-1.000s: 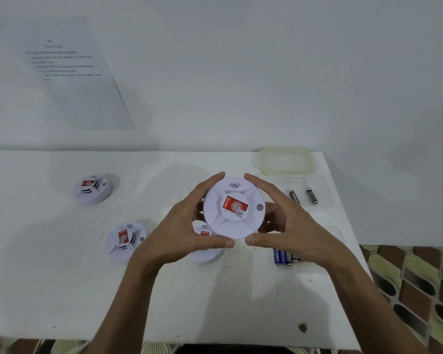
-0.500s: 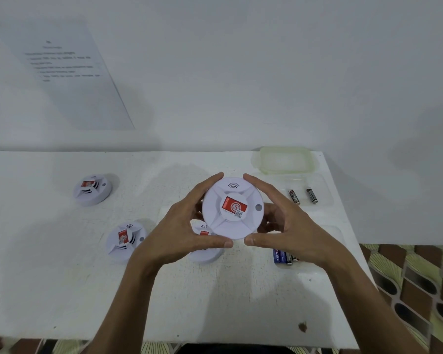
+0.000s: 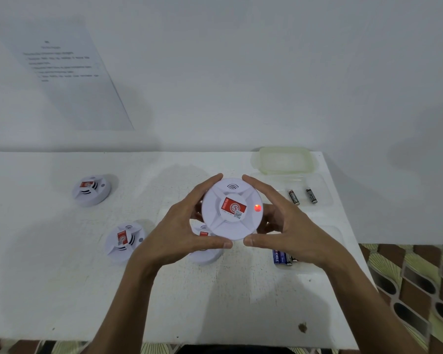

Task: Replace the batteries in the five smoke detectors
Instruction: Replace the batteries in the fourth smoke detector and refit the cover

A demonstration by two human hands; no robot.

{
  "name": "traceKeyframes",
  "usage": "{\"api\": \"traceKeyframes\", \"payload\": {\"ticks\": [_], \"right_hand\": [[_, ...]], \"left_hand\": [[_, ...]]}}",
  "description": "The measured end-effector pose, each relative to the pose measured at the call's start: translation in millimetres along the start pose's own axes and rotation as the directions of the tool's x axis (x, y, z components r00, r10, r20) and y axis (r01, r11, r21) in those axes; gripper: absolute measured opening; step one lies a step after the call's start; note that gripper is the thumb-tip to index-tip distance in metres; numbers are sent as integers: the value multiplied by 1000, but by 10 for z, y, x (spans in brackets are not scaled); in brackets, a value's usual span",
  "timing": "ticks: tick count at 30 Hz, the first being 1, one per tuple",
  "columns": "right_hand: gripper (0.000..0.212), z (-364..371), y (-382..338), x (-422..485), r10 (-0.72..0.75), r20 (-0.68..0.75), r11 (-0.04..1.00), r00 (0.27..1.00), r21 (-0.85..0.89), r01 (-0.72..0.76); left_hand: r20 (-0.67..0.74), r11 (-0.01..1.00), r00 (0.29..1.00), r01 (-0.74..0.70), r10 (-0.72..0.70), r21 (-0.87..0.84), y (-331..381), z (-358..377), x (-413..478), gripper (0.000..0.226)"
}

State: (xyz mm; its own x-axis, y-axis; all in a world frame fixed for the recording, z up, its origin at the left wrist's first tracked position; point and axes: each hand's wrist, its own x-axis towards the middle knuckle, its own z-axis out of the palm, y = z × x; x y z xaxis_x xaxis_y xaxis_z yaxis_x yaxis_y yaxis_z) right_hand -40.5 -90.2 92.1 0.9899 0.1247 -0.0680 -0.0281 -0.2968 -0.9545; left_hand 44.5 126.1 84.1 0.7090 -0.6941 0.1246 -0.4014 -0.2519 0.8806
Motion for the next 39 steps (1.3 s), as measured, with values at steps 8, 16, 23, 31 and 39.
{"api": "traceKeyframes", "payload": {"ticks": [8, 16, 23, 31, 39], "right_hand": [[95, -3, 8, 4, -5, 4, 1000, 1000, 10, 5], [95, -15, 27, 8, -2, -3, 1000, 1000, 1, 2], [95, -21, 30, 7, -4, -5, 1000, 1000, -11, 4], [94, -7, 29, 12, -4, -5, 1000, 1000, -16, 4], [94, 35, 25, 41, -8, -8, 999, 1000, -37, 8]], "left_hand": [[6, 1000, 1000, -4, 4, -11, 6, 4, 14, 94], [10, 1000, 1000, 3, -3, -1, -17, 5, 27, 94], [13, 1000, 1000, 3, -3, -4, -31, 8, 30, 95], [16, 1000, 1000, 5, -5, 0, -54, 7, 28, 94], [21, 1000, 1000, 8, -8, 15, -88, -37, 14, 95]]}}
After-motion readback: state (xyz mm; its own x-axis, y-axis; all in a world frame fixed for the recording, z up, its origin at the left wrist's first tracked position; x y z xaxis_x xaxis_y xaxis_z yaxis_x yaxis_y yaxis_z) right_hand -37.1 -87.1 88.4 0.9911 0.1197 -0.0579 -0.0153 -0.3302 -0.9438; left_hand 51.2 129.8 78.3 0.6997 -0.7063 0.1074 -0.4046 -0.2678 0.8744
